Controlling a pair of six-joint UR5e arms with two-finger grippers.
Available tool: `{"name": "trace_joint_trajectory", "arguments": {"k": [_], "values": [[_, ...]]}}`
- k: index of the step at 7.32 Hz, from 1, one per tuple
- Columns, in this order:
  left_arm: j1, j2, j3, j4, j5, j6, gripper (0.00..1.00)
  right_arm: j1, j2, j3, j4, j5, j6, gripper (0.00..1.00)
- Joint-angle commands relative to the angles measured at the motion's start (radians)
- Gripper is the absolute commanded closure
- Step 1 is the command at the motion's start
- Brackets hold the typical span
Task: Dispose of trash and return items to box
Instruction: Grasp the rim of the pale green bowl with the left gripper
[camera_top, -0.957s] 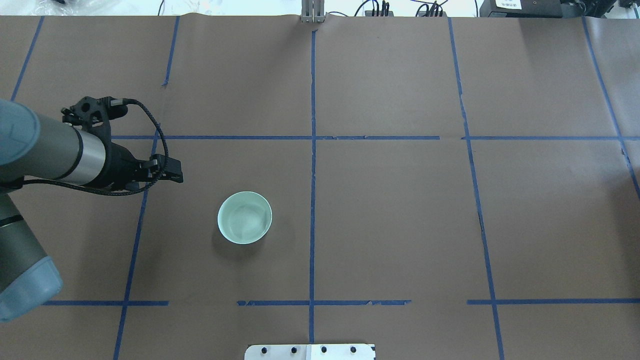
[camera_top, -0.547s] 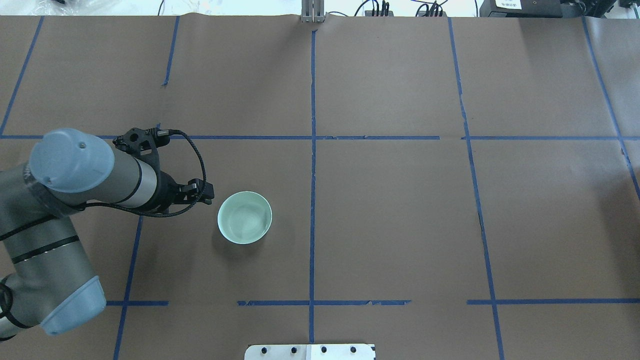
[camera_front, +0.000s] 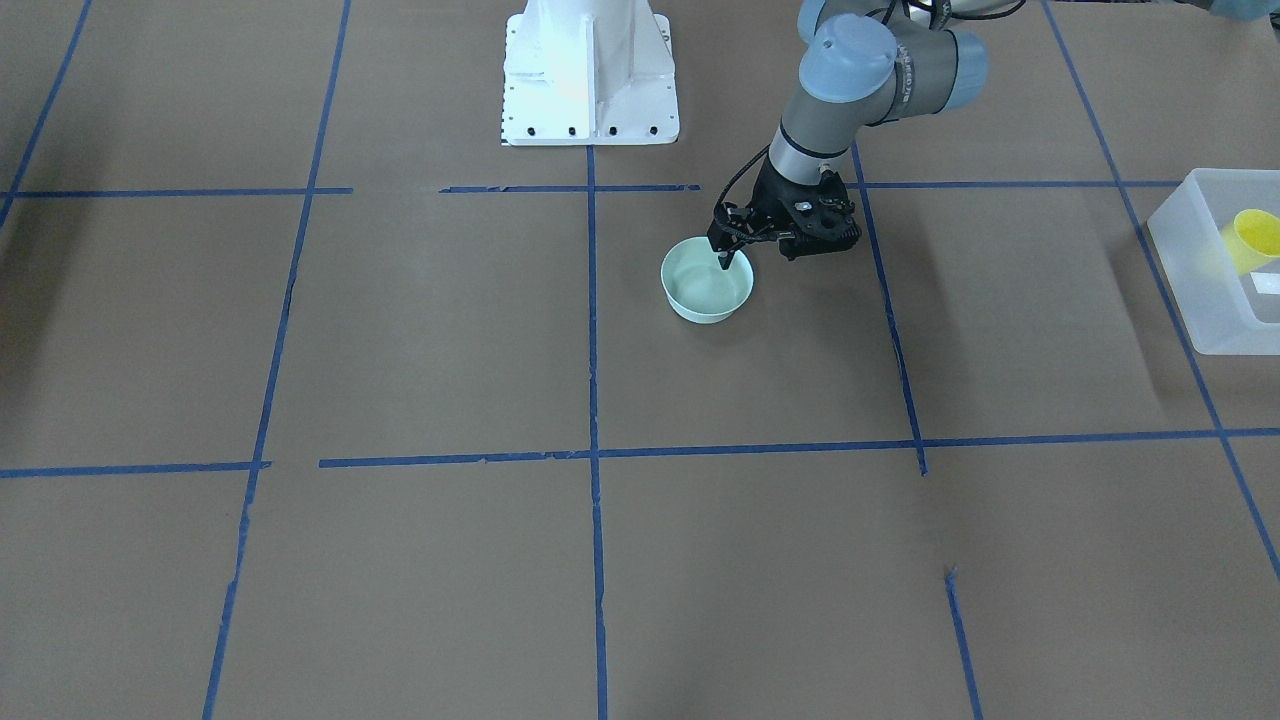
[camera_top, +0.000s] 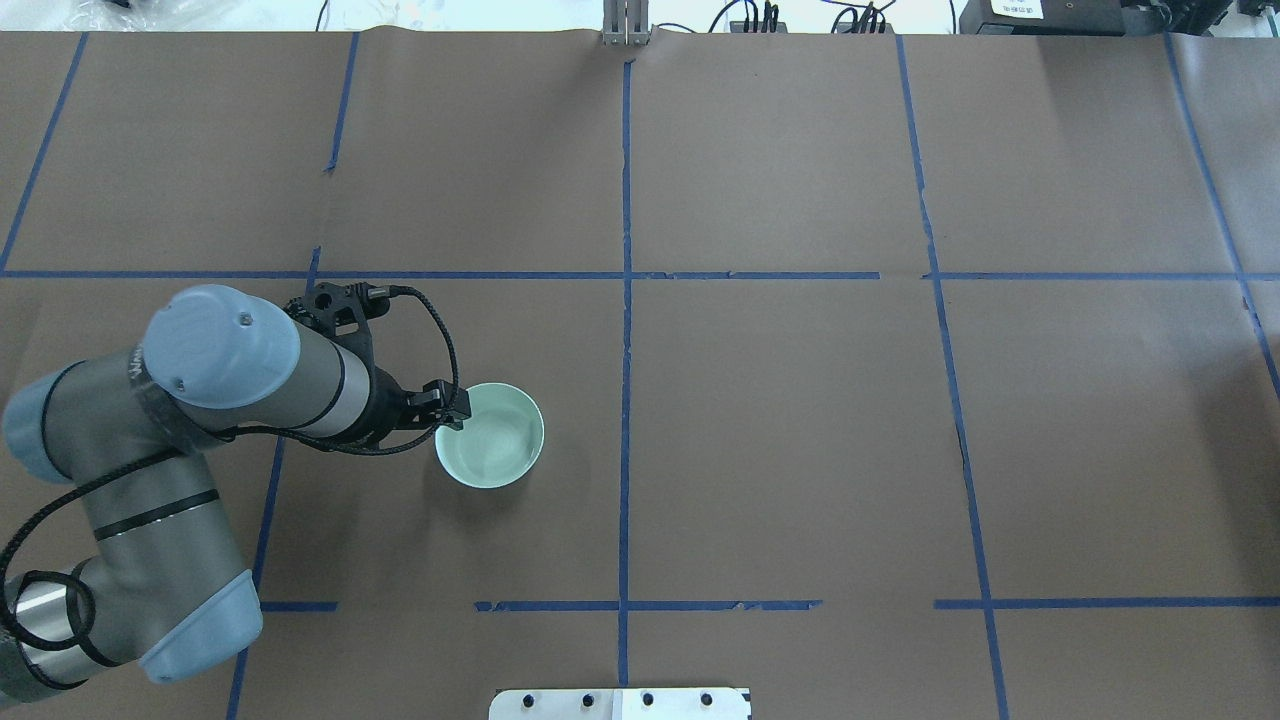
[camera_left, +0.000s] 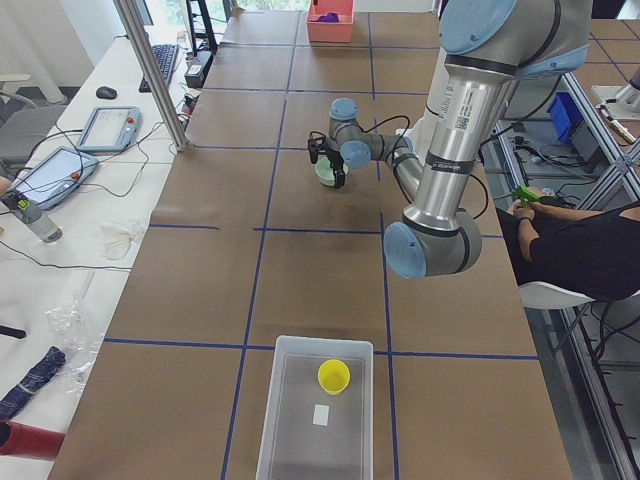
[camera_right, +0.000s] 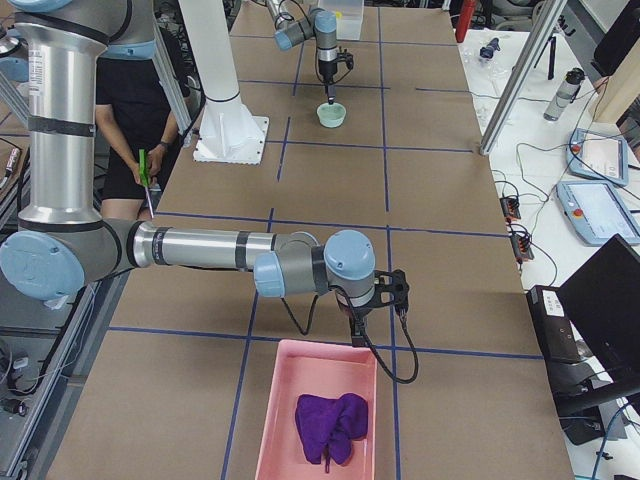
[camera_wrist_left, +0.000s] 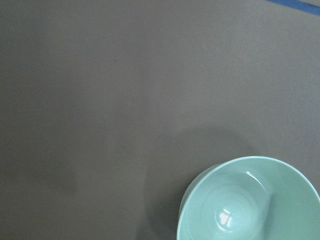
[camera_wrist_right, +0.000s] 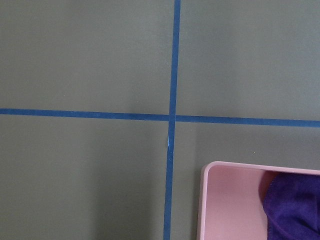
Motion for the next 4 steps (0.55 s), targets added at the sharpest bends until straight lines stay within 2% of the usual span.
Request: {"name": "trace_joint_trajectory", "arguments": {"k": [1, 2, 4], "values": [[0.013, -0.008, 0.030, -0.001, 0.003, -0.001, 0.01, 0.000, 0.000, 0.000, 0.001, 0.008, 0.000, 0.00], [0.013, -0.014, 0.041, -0.001, 0.005, -0.003, 0.14, 0.000, 0.000, 0.000, 0.001, 0.008, 0.000, 0.00], [0.022, -0.016, 0.053, -0.003, 0.005, 0.000, 0.61, 0.000, 0.000, 0.000, 0.001, 0.008, 0.000, 0.00]]}}
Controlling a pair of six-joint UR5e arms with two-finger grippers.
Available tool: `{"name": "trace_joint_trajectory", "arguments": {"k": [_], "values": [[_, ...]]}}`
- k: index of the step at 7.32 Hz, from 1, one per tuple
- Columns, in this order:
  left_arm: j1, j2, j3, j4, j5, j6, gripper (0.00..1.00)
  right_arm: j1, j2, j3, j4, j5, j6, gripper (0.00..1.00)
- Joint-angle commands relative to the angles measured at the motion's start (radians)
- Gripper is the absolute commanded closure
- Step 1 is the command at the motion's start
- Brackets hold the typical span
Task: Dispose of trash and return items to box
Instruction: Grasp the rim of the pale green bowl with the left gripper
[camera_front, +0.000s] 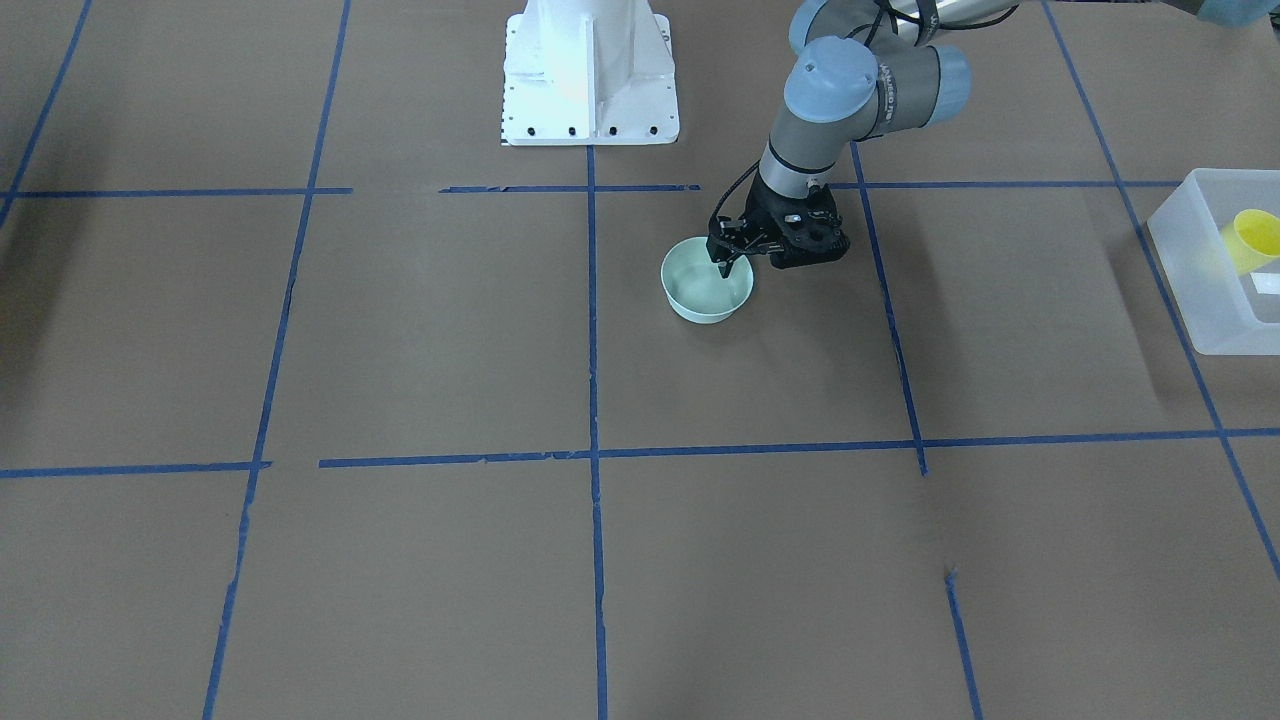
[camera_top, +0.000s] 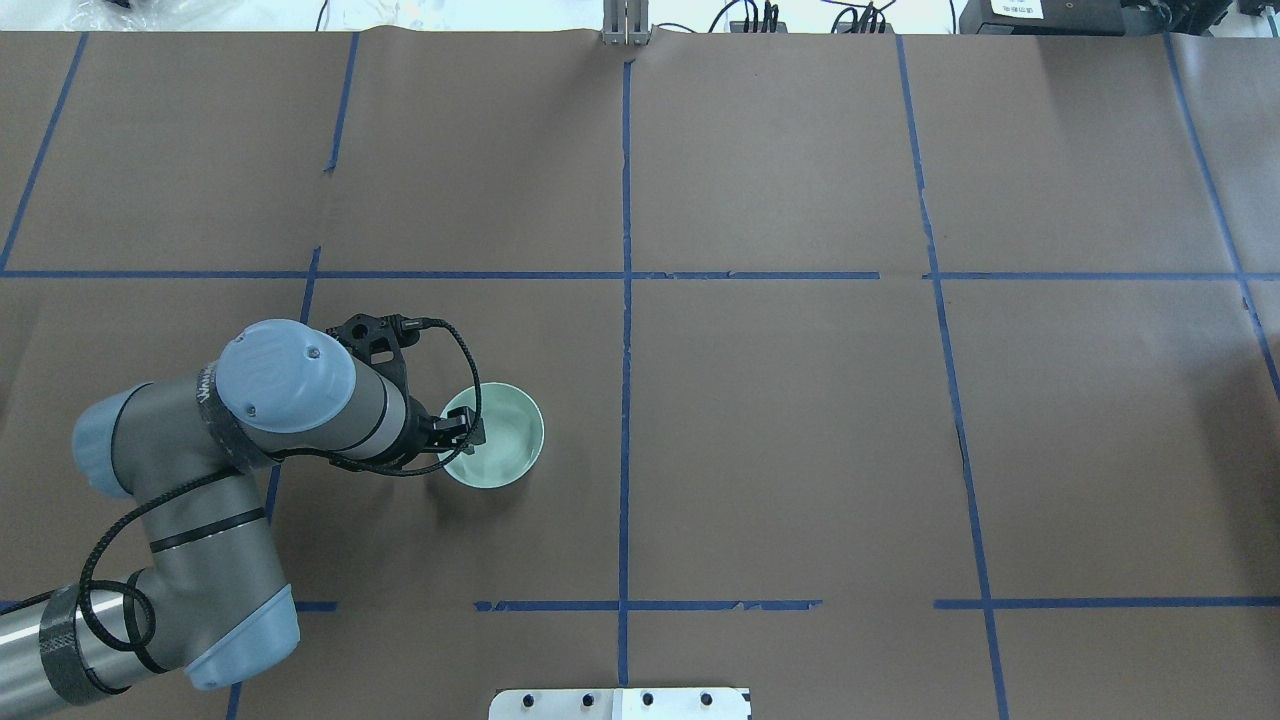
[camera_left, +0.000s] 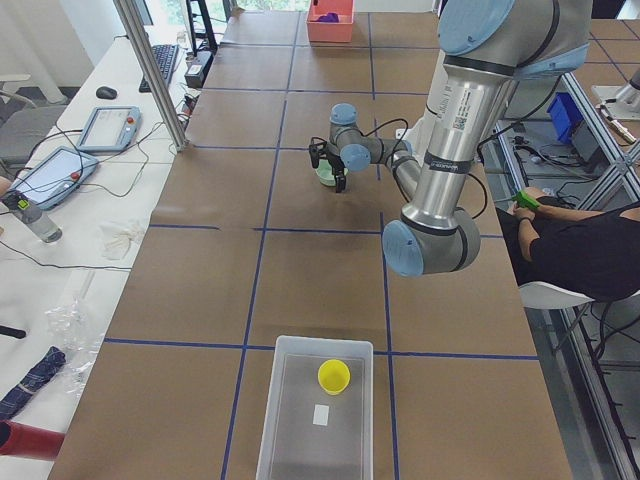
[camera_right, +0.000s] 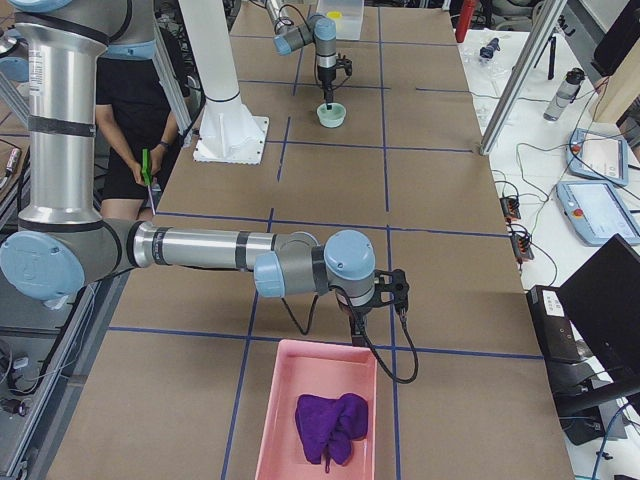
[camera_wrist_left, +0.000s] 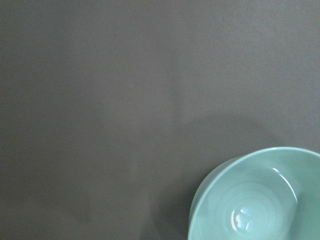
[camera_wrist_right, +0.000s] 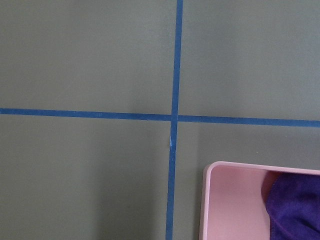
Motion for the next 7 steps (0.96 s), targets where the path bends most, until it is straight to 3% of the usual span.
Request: {"name": "trace_joint_trajectory", "arguments": {"k": [1, 2, 4, 5, 7], "values": [[0.013, -0.008, 0.014, -0.001, -0.001, 0.002, 0.91, 0.000, 0.000, 0.000, 0.000, 0.001, 0.000, 0.00], [0.011, -0.016, 0.017, -0.001, -0.001, 0.003, 1.00, 0.000, 0.000, 0.000, 0.000, 0.001, 0.000, 0.00], [0.008, -0.021, -0.023, 0.002, -0.010, 0.003, 1.00, 0.000, 0.000, 0.000, 0.000, 0.000, 0.000, 0.00], [-0.021, -0.005, -0.100, 0.016, -0.013, 0.003, 1.00, 0.000, 0.000, 0.000, 0.000, 0.000, -0.002, 0.00], [-0.155, -0.007, -0.175, 0.161, -0.014, 0.052, 1.00, 0.000, 0.000, 0.000, 0.000, 0.000, -0.003, 0.00]]}}
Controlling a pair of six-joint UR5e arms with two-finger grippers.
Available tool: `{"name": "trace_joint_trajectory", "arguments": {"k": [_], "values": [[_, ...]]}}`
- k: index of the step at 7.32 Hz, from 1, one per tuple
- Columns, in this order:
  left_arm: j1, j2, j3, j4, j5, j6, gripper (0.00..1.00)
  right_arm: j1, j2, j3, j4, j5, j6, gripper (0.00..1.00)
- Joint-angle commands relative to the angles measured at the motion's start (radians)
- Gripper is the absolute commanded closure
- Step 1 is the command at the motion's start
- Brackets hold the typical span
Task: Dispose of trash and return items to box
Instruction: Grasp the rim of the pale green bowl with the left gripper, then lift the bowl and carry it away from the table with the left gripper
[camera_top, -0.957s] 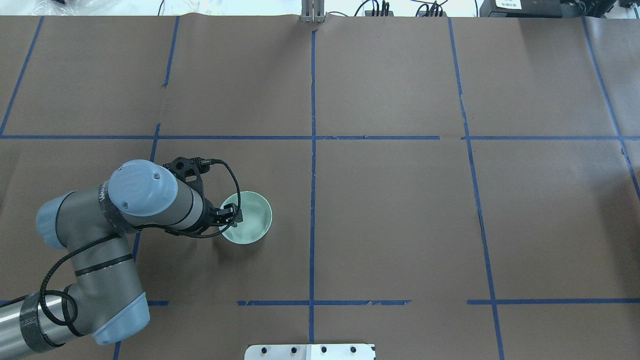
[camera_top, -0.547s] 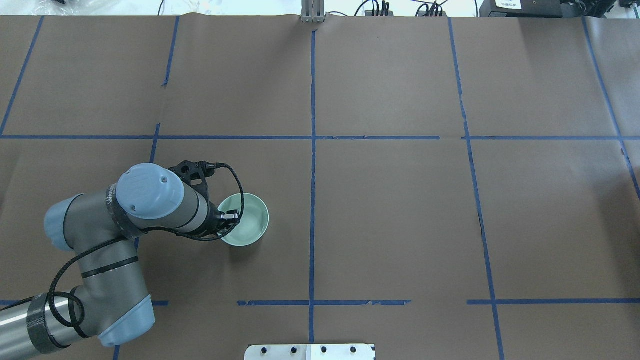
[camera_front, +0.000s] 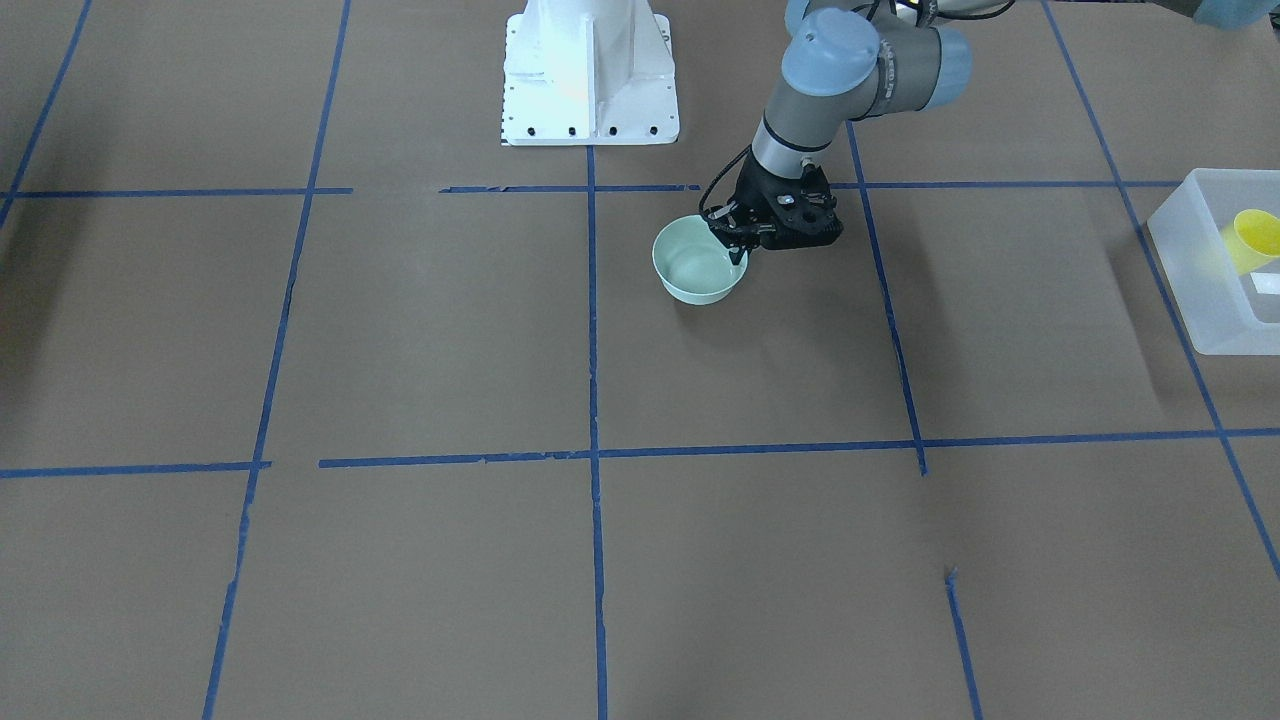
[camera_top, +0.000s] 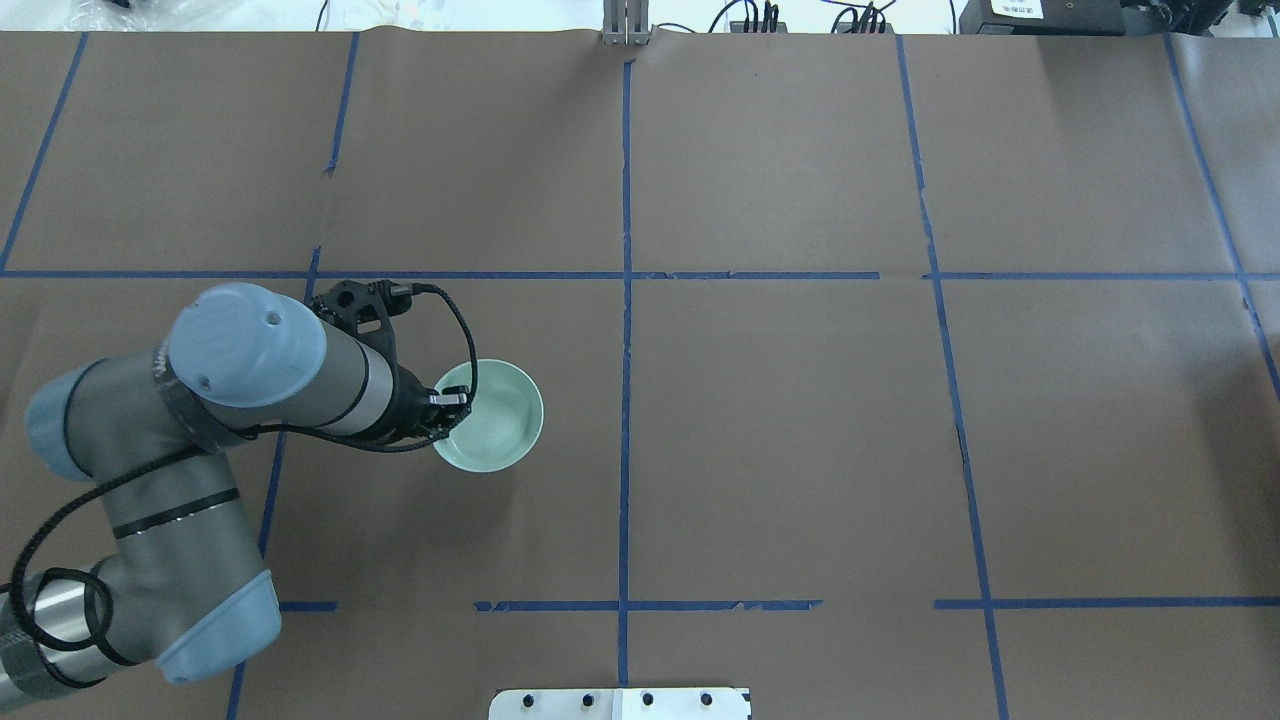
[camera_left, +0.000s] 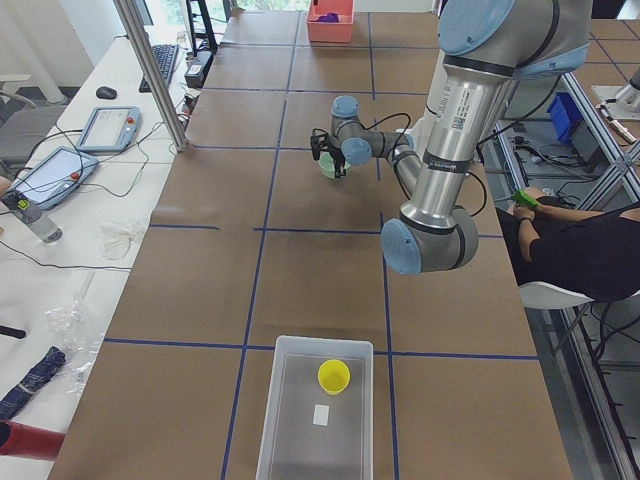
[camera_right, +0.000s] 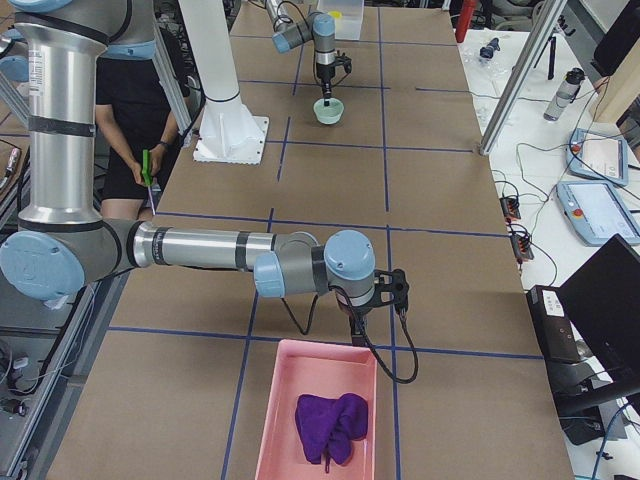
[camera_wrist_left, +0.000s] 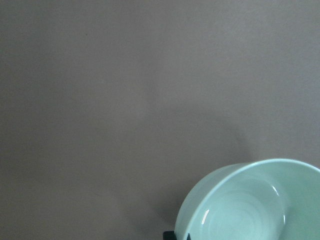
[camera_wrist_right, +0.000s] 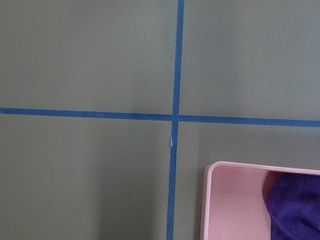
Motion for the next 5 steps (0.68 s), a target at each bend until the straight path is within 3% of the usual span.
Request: {"name": "trace_joint_trajectory", "arguments": {"k": [1, 3, 5], "values": [[-0.100, 0.004, -0.068, 0.110, -0.002, 0.099, 1.00, 0.000, -0.003, -0.002, 0.000, 0.000, -0.004, 0.00], [-0.191, 0.041, -0.068, 0.110, -0.004, 0.239, 1.00, 0.000, -0.003, -0.005, 0.000, -0.008, -0.020, 0.00], [-0.293, 0.091, -0.064, 0.110, -0.084, 0.438, 1.00, 0.000, -0.003, 0.037, -0.008, 0.000, -0.006, 0.00]]}}
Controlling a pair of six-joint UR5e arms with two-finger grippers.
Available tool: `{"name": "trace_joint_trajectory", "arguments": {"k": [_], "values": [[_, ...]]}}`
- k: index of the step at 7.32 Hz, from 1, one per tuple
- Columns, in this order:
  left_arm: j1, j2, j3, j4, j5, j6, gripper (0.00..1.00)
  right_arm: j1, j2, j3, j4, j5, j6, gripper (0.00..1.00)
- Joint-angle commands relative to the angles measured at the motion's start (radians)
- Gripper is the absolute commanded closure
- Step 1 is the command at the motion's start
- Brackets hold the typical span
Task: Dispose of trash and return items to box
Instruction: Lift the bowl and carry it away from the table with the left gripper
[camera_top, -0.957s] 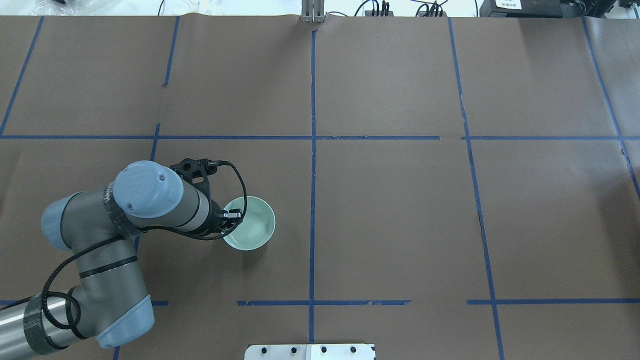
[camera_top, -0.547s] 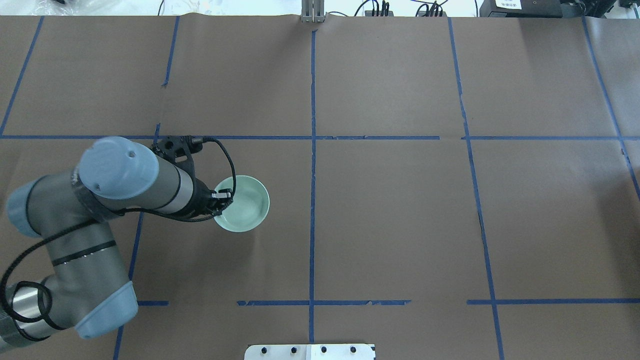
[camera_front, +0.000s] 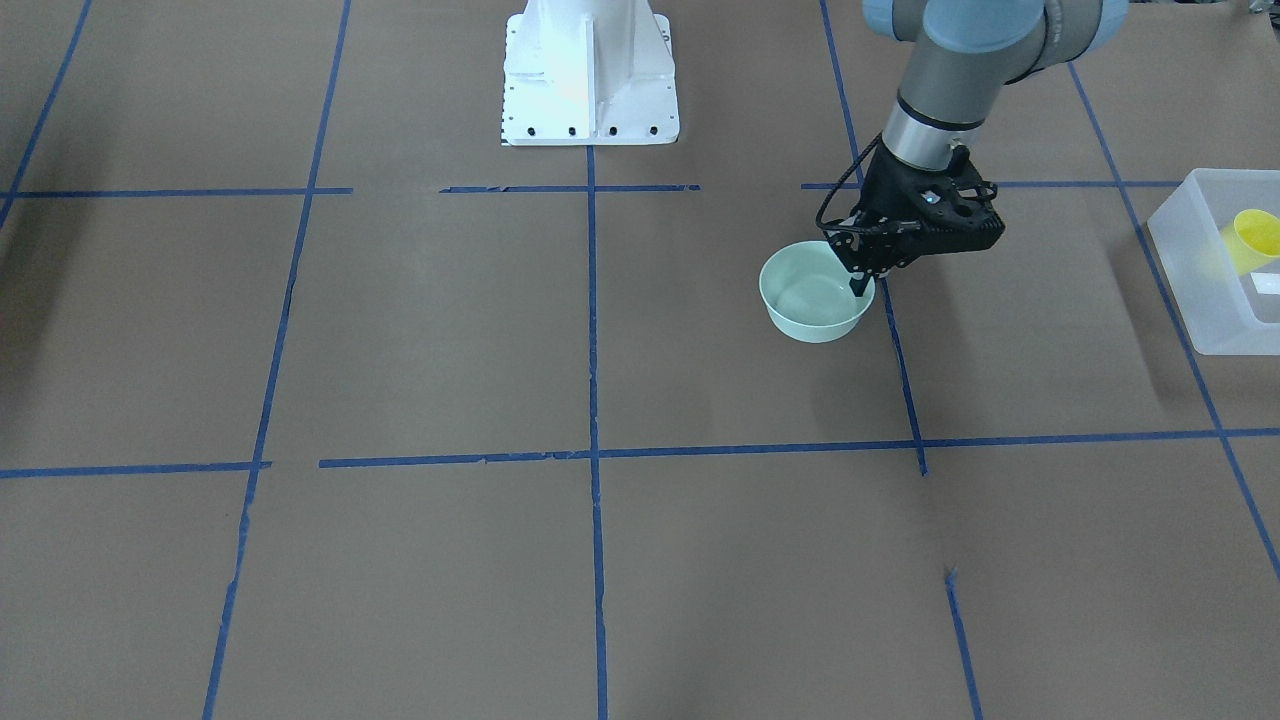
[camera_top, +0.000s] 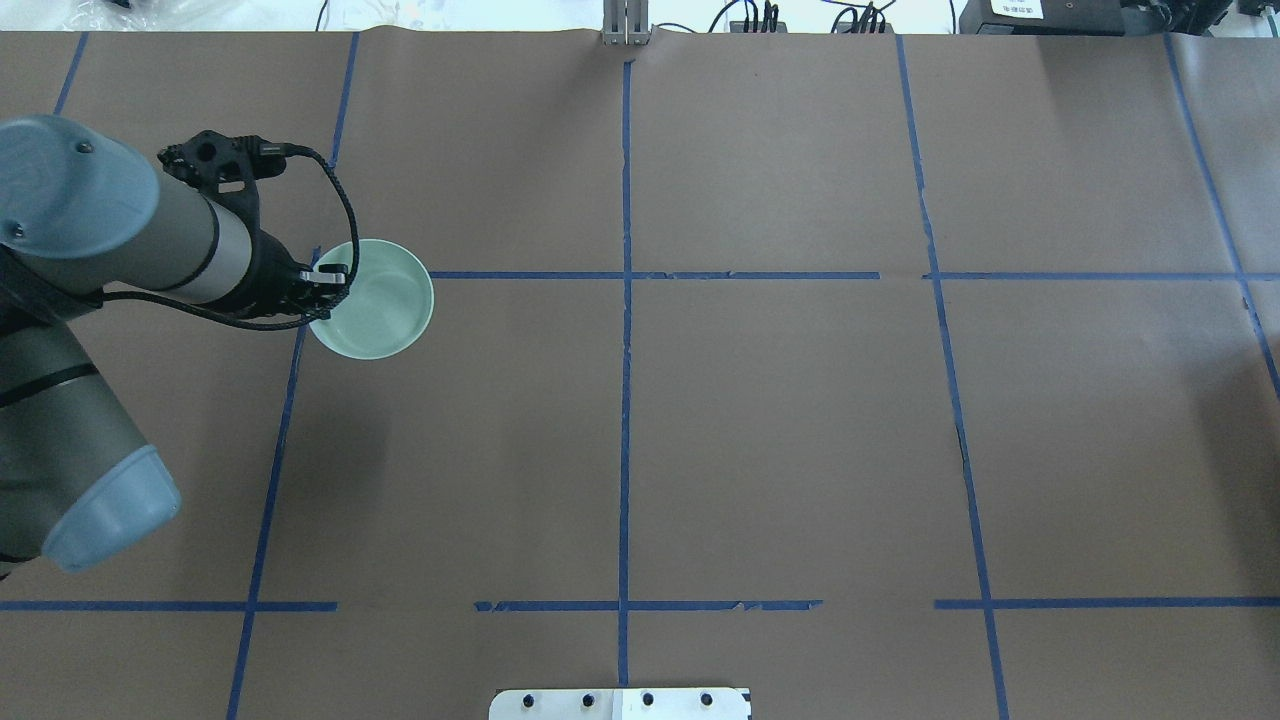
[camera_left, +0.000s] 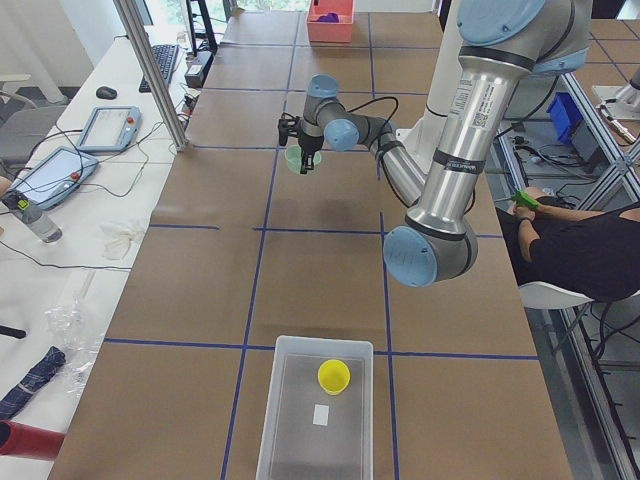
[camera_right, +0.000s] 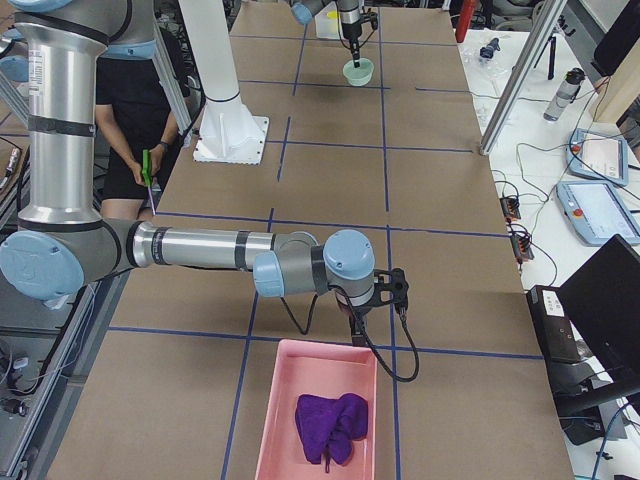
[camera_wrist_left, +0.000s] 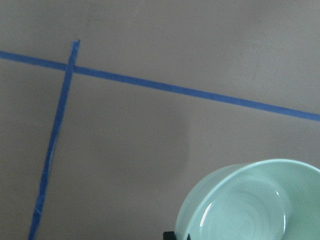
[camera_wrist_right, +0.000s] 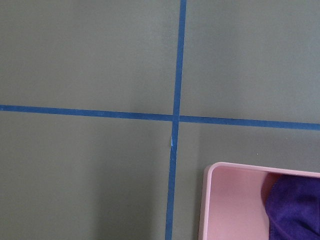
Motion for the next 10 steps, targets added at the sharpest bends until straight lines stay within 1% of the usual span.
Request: {"name": "trace_joint_trajectory", "arguments": {"k": [1, 2, 3, 4, 5, 7, 8, 9, 10], "values": [[-0.157, 0.076, 0.004, 0.001, -0.075, 0.249, 1.00, 0.000, -0.001, 0.028, -0.008, 0.005, 0.010, 0.00], [-0.243, 0.120, 0.015, -0.001, -0.101, 0.392, 1.00, 0.000, -0.001, 0.030, -0.010, 0.006, 0.011, 0.00], [-0.330, 0.148, 0.045, -0.001, -0.138, 0.524, 1.00, -0.002, -0.002, 0.030, -0.010, 0.037, 0.011, 0.00], [-0.406, 0.154, 0.097, -0.001, -0.149, 0.647, 1.00, -0.005, -0.005, 0.031, -0.010, 0.052, 0.011, 0.00], [-0.491, 0.167, 0.166, -0.005, -0.149, 0.789, 1.00, -0.005, -0.007, 0.031, -0.010, 0.052, 0.011, 0.00], [-0.697, 0.185, 0.330, -0.016, -0.148, 1.151, 1.00, -0.008, -0.007, 0.031, -0.008, 0.052, 0.011, 0.00], [-0.769, 0.203, 0.396, -0.033, -0.146, 1.289, 1.00, -0.008, -0.007, 0.031, -0.008, 0.051, 0.011, 0.00], [-0.809, 0.252, 0.432, -0.059, -0.145, 1.367, 1.00, -0.009, -0.008, 0.031, -0.008, 0.051, 0.011, 0.00], [-0.814, 0.324, 0.482, -0.149, -0.142, 1.389, 1.00, -0.009, -0.008, 0.033, -0.007, 0.051, 0.011, 0.00]]}}
